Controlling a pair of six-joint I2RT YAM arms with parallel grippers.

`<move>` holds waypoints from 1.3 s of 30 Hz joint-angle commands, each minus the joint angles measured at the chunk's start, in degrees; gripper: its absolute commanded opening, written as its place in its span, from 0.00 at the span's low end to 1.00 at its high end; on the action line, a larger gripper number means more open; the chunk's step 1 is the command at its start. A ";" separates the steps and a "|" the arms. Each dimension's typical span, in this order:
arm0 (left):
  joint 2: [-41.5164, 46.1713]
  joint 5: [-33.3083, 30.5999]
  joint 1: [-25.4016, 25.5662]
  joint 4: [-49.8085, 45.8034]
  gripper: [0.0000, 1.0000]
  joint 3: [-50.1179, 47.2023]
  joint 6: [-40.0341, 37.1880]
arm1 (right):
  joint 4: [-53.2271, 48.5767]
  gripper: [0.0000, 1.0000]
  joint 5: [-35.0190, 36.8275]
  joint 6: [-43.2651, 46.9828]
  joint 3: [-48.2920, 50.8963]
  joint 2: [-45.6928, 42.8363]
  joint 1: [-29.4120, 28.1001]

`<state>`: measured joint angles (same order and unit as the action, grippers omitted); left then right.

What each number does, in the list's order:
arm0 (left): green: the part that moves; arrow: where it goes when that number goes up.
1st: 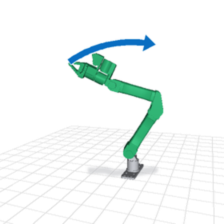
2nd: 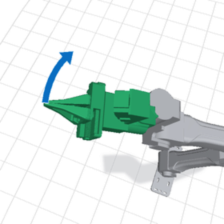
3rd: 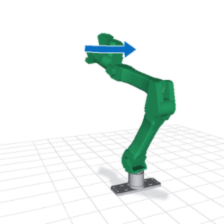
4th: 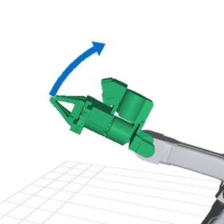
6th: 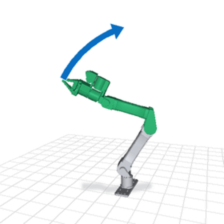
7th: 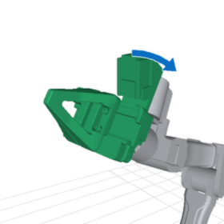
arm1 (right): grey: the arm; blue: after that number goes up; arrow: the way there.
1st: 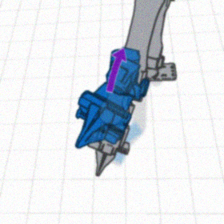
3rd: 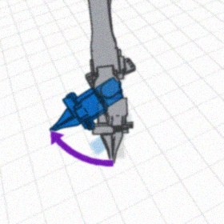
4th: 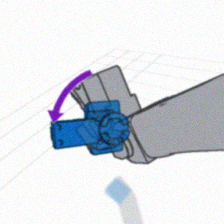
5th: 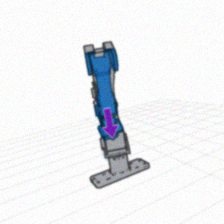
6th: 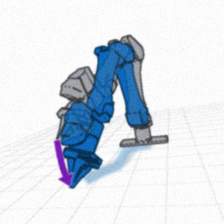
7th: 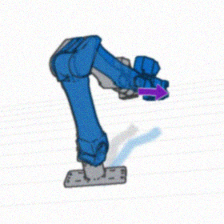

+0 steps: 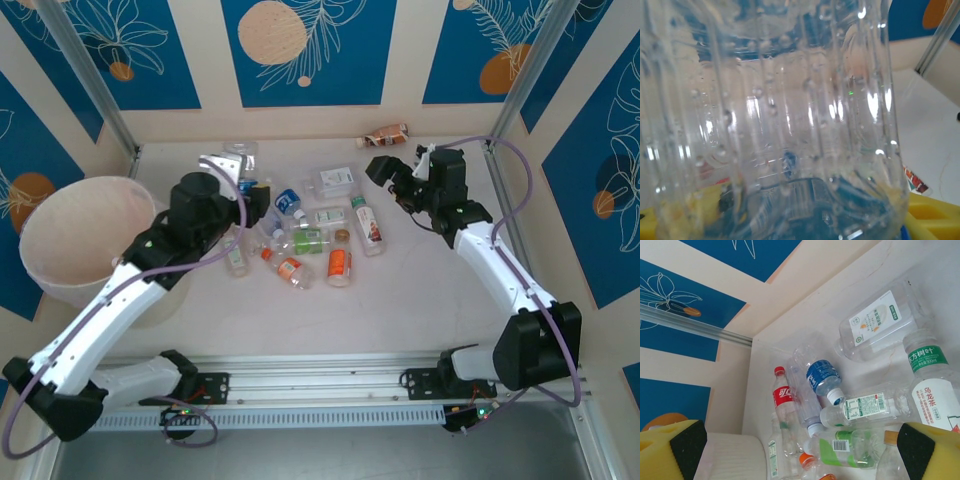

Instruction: Put the plastic bottles in the bin

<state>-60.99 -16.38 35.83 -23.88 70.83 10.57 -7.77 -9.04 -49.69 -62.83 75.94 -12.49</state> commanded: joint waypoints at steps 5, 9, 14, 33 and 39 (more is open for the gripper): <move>5.35 -8.28 -0.47 -5.70 0.38 5.88 -5.53 | 0.25 1.00 -2.48 0.40 -3.00 2.29 -0.83; 7.04 -17.53 -0.45 -7.65 0.38 7.54 -7.72 | 0.74 1.00 -3.26 0.04 -3.78 3.36 -0.85; 7.14 -35.30 -0.42 -8.99 0.37 9.04 -11.35 | 0.81 1.00 -3.87 -0.10 -4.88 4.68 -0.93; 4.16 -45.95 -22.77 -33.67 0.36 12.69 5.30 | -0.91 0.99 -7.25 0.34 -10.61 8.57 -1.22; 4.09 -40.01 -34.99 -34.94 0.35 8.62 7.27 | -2.14 0.99 -7.94 0.69 -13.22 9.64 -1.19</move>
<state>-56.77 -59.53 6.09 -56.62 81.08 15.59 -8.32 -15.22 -49.67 -73.43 84.64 -13.39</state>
